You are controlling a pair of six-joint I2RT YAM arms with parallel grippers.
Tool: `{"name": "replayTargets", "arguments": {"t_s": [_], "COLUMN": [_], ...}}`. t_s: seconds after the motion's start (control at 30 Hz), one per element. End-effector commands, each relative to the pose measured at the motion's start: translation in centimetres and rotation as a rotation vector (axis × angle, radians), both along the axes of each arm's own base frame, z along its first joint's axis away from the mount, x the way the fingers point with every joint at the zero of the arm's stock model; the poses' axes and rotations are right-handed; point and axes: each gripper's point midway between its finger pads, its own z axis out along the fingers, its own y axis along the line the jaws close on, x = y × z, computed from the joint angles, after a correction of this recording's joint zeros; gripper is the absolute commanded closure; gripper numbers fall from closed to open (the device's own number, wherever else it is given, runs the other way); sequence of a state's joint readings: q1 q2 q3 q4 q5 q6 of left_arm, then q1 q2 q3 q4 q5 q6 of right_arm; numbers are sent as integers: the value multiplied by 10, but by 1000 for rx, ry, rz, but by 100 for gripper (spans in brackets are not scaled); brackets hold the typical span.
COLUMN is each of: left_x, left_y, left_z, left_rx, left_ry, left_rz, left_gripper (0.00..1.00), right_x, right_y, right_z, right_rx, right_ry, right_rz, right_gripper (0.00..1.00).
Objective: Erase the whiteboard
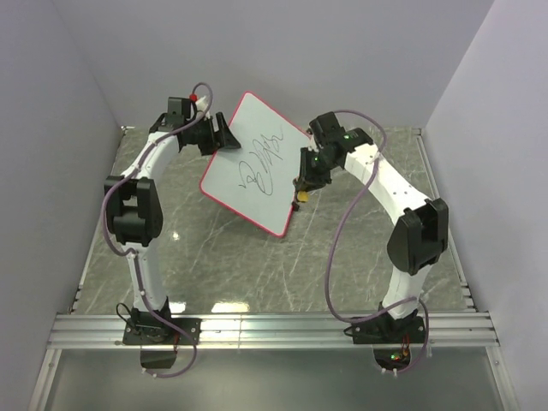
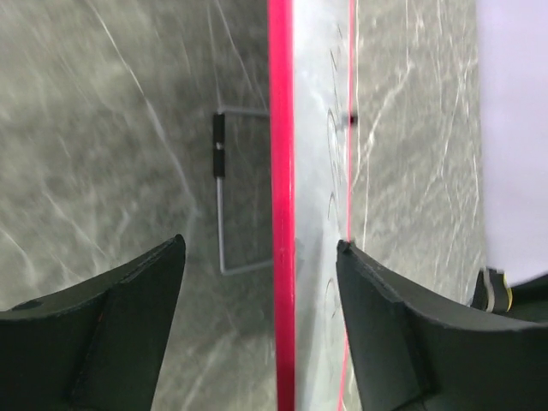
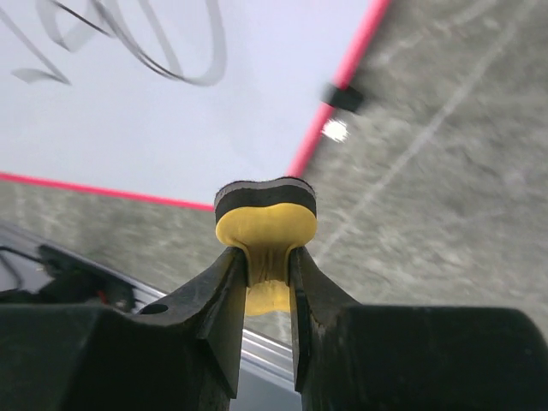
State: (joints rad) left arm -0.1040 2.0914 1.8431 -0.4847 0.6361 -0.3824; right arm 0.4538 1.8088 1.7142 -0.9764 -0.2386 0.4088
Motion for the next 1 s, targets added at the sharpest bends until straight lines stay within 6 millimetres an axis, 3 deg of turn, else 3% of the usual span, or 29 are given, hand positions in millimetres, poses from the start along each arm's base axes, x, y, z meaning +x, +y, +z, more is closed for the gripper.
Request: {"name": "replayTargets", "arguments": {"t_s": [0.0,0.17,0.23,0.27,0.3,0.37,0.5,0.97], "left_x": [-32,-46,-51,-52,-54,-56,-56,-59], "left_y": [-19,-16,-15,-16,-15,-16,-16,-8], "left_z": [-7,-14,-19,-20,-23,-26,-28,-31], "left_rx": [3,18,20,20,24,30,48,102], "left_ry": [46,71,83,87,95,105,112,100], "left_rz": [-66,-57,-53,-52,-49,-55,-64,-51], "left_gripper": [24,30,35,37,43,47,64,98], "right_x": [18,26,26,29,29,27,30,57], "right_y": [30,74,93,101,109,127,151,176], "right_z": [25,51,51,61,55,67,61,20], "right_rx": [127,327,352,372,367,394,423,427], "right_ry": [-35,-48,-50,-74,-57,-72,-35,68], "right_rz": [15,83,123,143,156,192,207,116], "right_gripper": [100,100,100,100,100,100,100,100]}}
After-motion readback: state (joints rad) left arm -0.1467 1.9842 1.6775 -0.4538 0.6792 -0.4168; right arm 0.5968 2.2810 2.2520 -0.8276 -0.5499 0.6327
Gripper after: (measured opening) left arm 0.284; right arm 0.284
